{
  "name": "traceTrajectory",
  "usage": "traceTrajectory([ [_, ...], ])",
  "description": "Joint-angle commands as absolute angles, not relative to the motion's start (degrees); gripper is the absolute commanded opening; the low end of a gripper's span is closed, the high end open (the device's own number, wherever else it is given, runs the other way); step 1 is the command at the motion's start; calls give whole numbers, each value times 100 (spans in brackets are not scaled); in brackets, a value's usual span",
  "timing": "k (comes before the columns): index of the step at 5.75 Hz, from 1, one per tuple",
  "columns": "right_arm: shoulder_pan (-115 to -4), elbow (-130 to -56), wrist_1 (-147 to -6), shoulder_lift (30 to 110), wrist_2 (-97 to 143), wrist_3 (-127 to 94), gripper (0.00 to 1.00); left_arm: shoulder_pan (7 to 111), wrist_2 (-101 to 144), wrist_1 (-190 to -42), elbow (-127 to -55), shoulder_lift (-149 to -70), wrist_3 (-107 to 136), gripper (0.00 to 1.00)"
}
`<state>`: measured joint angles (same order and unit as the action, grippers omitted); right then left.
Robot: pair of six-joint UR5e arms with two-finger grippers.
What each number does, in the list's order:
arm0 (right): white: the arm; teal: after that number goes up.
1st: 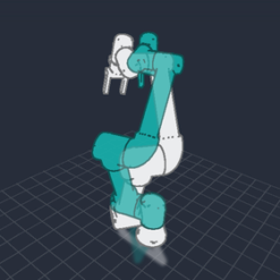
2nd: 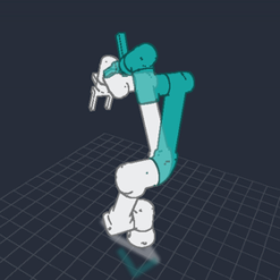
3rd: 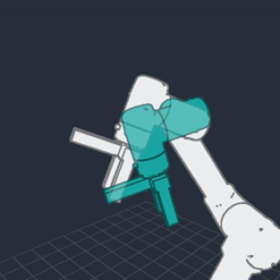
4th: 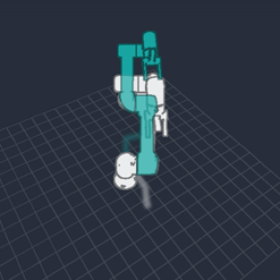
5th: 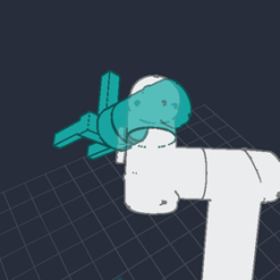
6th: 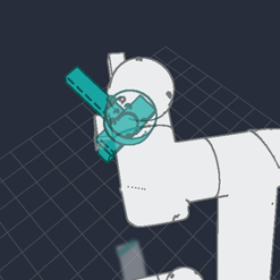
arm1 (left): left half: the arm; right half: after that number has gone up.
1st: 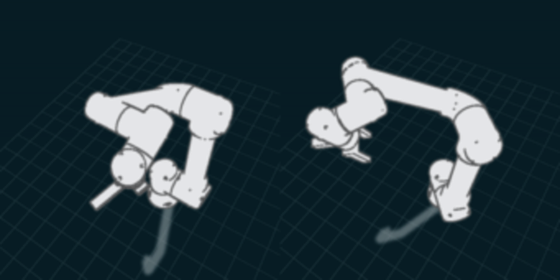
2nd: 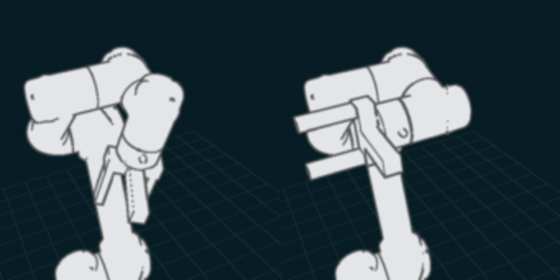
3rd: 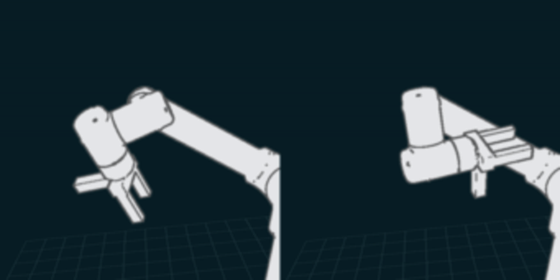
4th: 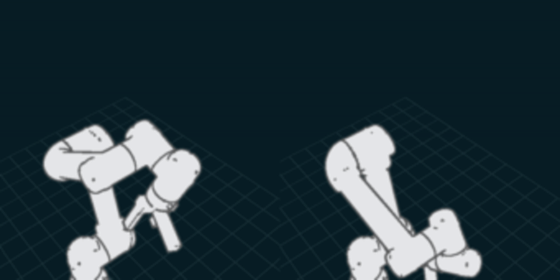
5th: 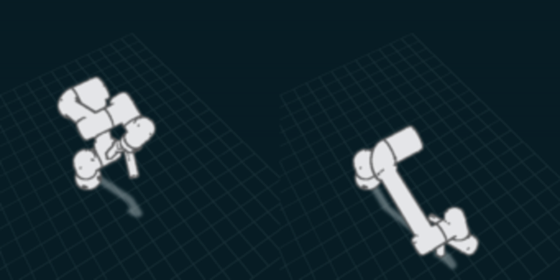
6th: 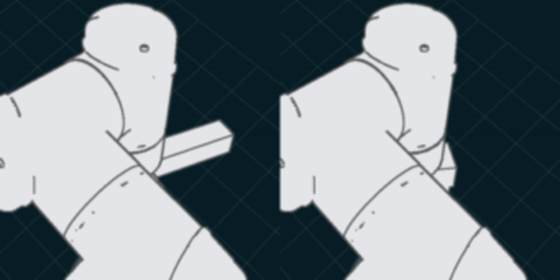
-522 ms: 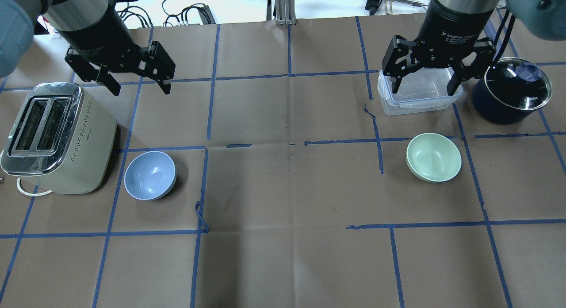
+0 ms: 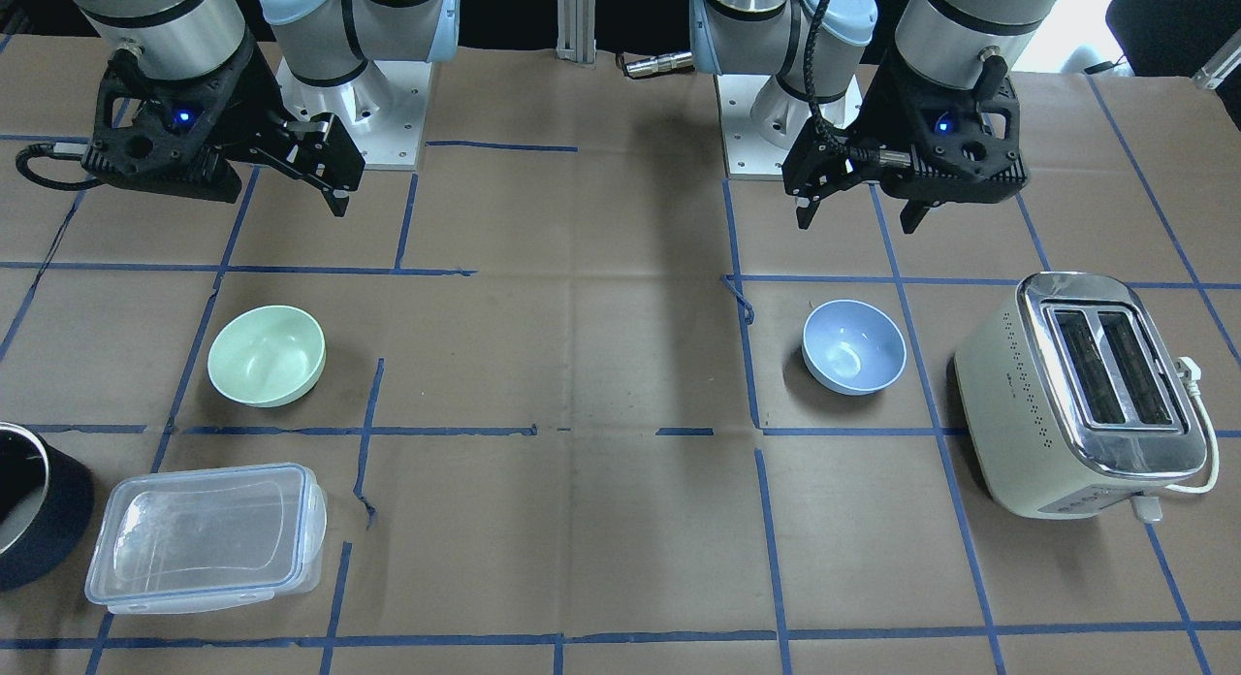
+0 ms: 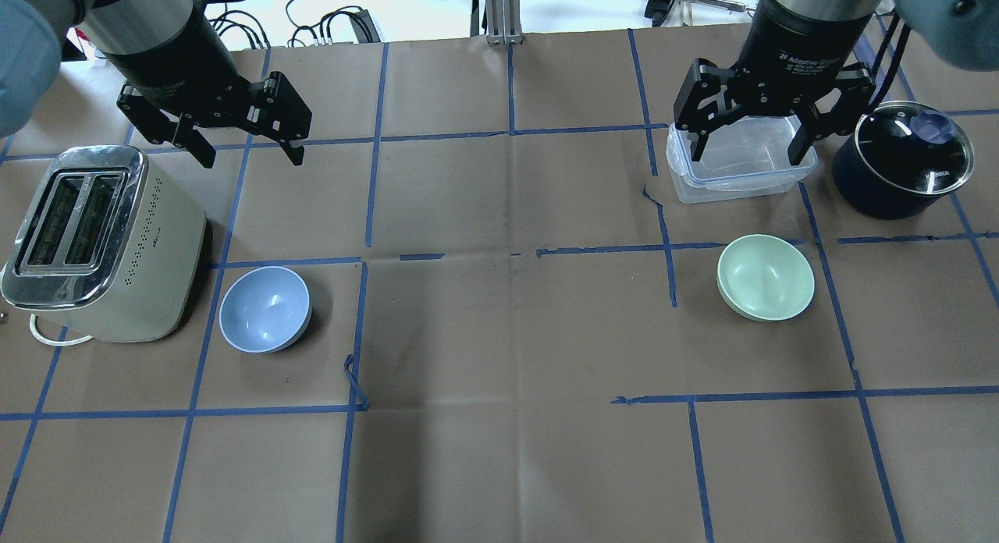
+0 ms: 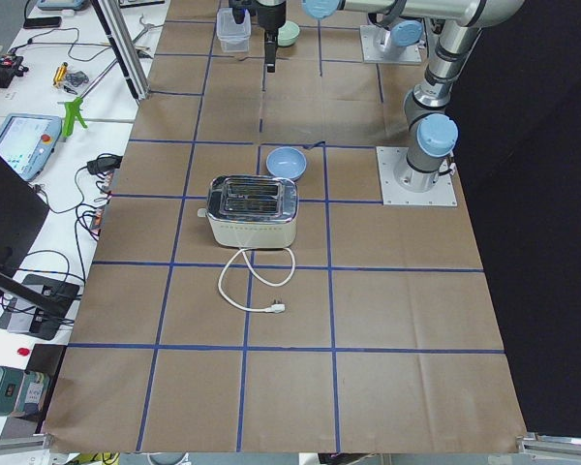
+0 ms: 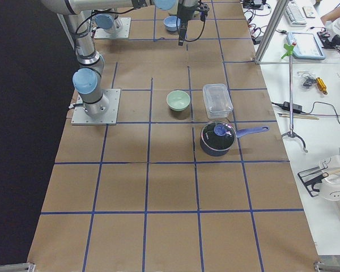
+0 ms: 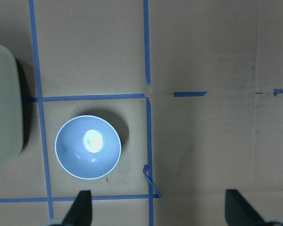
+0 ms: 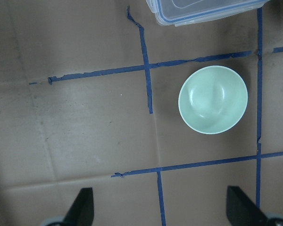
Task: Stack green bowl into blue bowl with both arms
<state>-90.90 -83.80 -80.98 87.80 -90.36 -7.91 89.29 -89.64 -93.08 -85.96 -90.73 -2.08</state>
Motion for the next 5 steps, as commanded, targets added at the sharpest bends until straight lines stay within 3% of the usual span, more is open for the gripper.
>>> traceTrajectory([
  [1, -9088, -8385, -8095, 8780, -9061, -791, 100, 8930, -8973, -9308, -8596, -9079, -202, 98],
  [5, -8477, -8411, -8139, 8737, -9114, -190, 100, 8930, -8982, -9299, -8604, -9088, -202, 98],
])
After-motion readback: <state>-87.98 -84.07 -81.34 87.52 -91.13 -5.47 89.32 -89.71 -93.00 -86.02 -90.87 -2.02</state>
